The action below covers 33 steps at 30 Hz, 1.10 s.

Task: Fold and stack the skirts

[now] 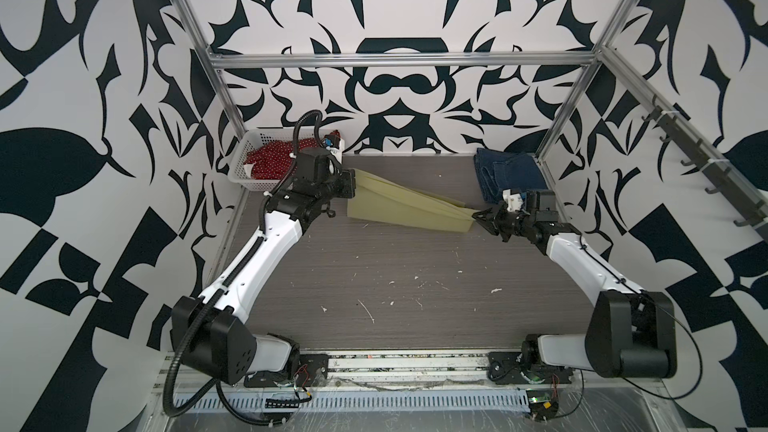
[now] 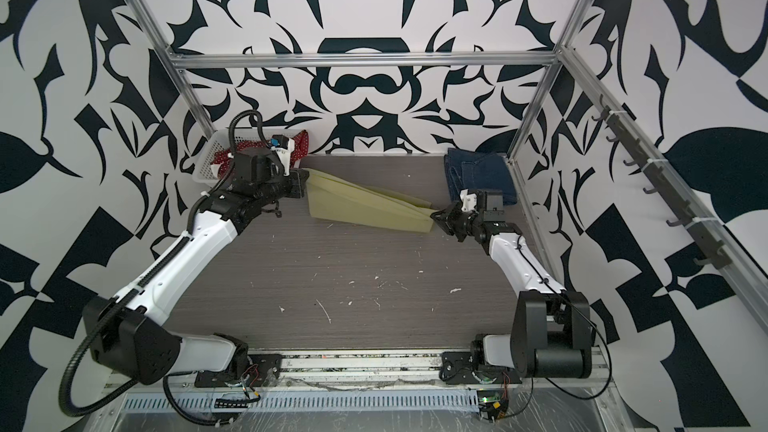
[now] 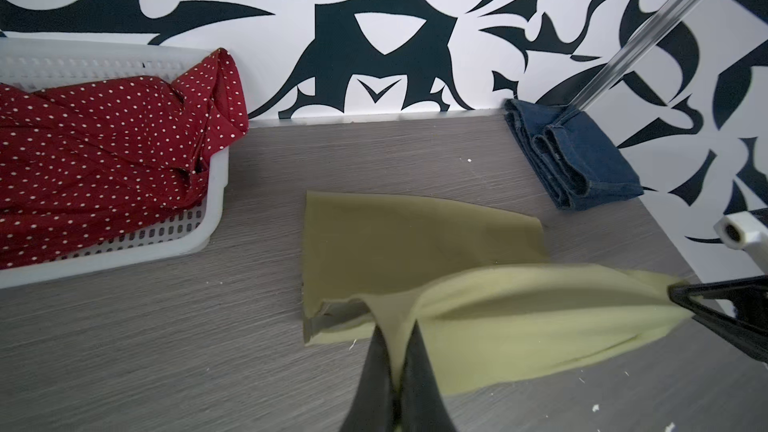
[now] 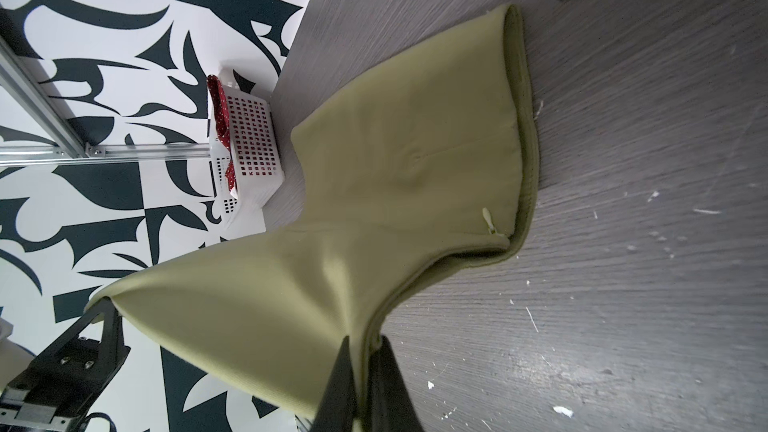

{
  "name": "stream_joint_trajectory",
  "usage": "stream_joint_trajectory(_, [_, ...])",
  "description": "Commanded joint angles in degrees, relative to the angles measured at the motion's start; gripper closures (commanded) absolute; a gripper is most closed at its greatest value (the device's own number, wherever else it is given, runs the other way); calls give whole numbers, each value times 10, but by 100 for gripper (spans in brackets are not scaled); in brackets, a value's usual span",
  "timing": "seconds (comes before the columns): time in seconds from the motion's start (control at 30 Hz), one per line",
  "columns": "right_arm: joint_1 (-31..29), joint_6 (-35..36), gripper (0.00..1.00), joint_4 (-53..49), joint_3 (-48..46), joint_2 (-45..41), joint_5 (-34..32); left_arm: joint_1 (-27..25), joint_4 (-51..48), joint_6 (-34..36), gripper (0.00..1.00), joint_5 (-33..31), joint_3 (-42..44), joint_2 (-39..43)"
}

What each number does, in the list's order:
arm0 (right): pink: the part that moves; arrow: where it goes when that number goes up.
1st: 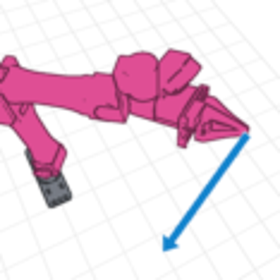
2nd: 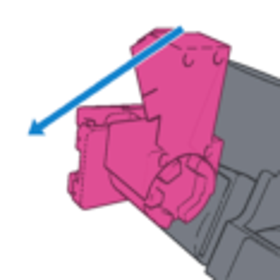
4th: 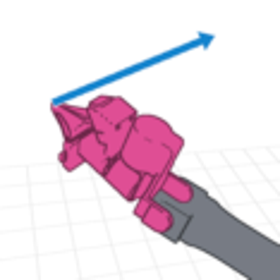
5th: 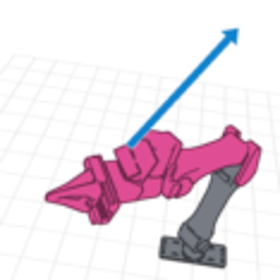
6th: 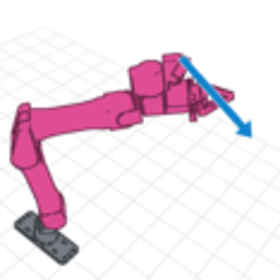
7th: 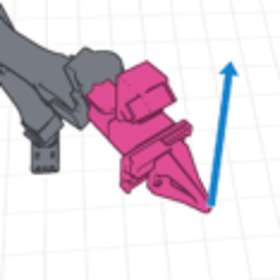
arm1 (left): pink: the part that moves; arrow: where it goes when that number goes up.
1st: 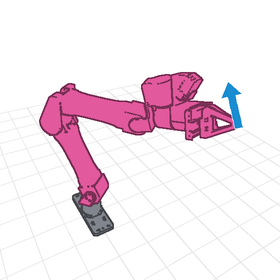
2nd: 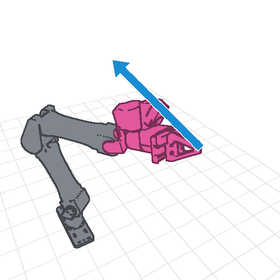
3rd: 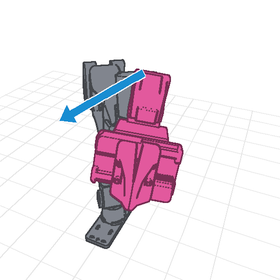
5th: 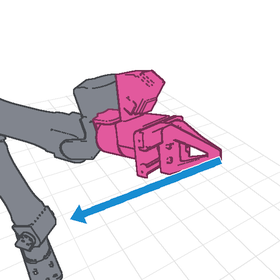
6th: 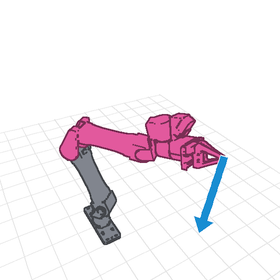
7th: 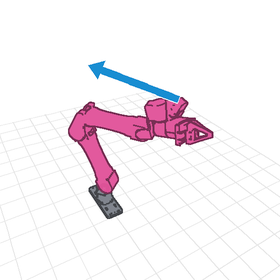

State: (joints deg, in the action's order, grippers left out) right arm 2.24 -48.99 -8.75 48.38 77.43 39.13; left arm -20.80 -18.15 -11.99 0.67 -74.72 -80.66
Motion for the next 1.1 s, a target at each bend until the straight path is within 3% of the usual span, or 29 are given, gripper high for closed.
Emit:
stream_joint_trajectory(0.0, [14,7,89,-3,20,14,-53,15,30,25,100,-57,-38,-28])
stream_joint_trajectory(0.17, [14,6,90,1,22,38,-49,16,25,32,100,-60,-55,-54])
stream_joint_trajectory(0.33, [13,28,89,-16,12,19,-25,15,-1,17,100,-46,-22,-6])
stream_joint_trajectory(0.5, [12,88,89,-101,-37,-33,-32,15,-44,-57,100,-22,98,107])
stream_joint_trajectory(0.8, [12,106,89,-131,-202,-106,-31,15,-96,-190,100,-30,333,257])
stream_joint_trajectory(0.93, [11,120,89,-152,-197,-124,-27,16,-97,-193,100,-32,347,288])
stream_joint_trajectory(1.07, [12,131,89,-170,-162,-126,-24,15,-100,-166,100,-42,301,273])
